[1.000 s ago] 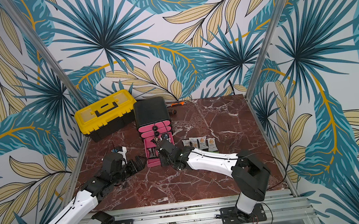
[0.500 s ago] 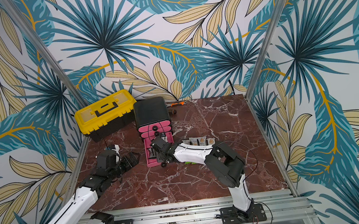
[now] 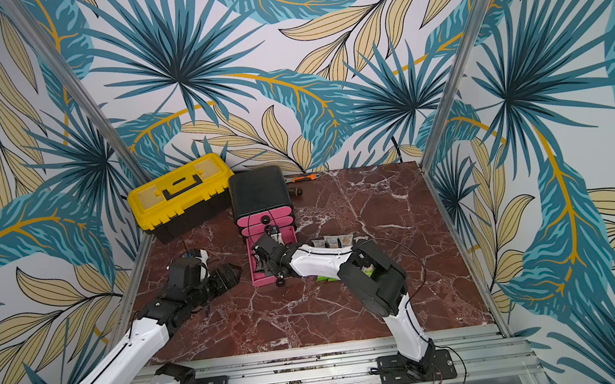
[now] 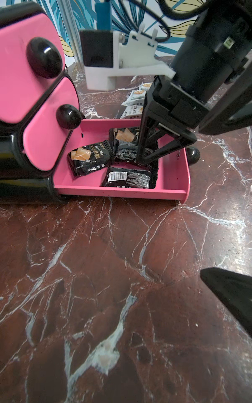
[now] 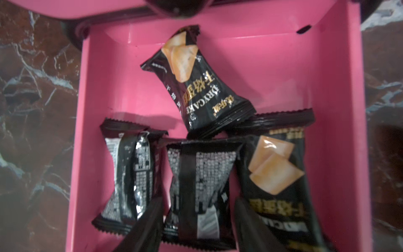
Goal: Take the cookies out of the drawer
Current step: Pick up the cookie from the drawer.
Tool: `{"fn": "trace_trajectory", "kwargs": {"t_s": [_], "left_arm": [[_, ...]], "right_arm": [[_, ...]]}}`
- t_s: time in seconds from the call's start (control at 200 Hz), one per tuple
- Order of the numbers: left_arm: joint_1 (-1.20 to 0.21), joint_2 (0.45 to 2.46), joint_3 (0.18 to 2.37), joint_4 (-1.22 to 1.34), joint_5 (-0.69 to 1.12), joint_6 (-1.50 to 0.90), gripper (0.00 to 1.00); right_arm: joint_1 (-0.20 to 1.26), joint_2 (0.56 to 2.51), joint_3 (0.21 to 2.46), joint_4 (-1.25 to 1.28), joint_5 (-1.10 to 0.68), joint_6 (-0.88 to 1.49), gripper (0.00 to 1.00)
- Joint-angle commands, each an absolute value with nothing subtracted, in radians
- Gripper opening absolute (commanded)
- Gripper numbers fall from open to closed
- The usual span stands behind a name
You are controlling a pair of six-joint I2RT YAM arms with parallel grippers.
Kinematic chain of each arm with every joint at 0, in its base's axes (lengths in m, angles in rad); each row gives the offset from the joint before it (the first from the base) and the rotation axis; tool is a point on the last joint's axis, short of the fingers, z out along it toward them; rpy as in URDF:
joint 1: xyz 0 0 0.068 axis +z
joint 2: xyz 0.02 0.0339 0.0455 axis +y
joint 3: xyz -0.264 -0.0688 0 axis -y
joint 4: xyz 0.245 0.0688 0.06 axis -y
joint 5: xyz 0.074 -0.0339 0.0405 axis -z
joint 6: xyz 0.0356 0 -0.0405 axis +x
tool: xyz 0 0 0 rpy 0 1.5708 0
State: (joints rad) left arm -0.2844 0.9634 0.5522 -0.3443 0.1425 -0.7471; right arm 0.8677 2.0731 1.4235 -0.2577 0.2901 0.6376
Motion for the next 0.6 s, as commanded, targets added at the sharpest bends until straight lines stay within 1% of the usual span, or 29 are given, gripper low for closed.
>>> {"fn": "trace_trajectory", "kwargs": {"t_s": [0.0, 0.07, 0.2, 0.295, 0.496, 0.591], "left_arm": [[-0.280, 0.961, 0.541, -0.330, 0.153, -0.727, 1.00], [-0.281, 0.956, 0.546, -0.342, 0.158, -0.726, 1.00], [-0.282, 0.923, 0.575, -0.364, 0.205, -0.744, 1.00], [-0.284, 0.885, 0.597, -0.380, 0.209, -0.750, 1.00], [-0.300, 0.869, 0.640, -0.455, 0.162, -0.728, 1.00], [-0.329, 0.869, 0.626, -0.449, 0.146, -0.745, 1.00]], "right_arm": [[0.871, 2.106, 1.429, -0.243, 0.321, 0.652, 0.48], [0.870, 2.099, 1.423, -0.243, 0.322, 0.656, 0.46], [0.871, 2.067, 1.403, -0.238, 0.322, 0.657, 0.34], [0.873, 2.036, 1.393, -0.242, 0.317, 0.650, 0.29], [0.876, 1.923, 1.339, -0.268, 0.319, 0.649, 0.26], [0.876, 1.861, 1.294, -0.280, 0.316, 0.656, 0.25]]}}
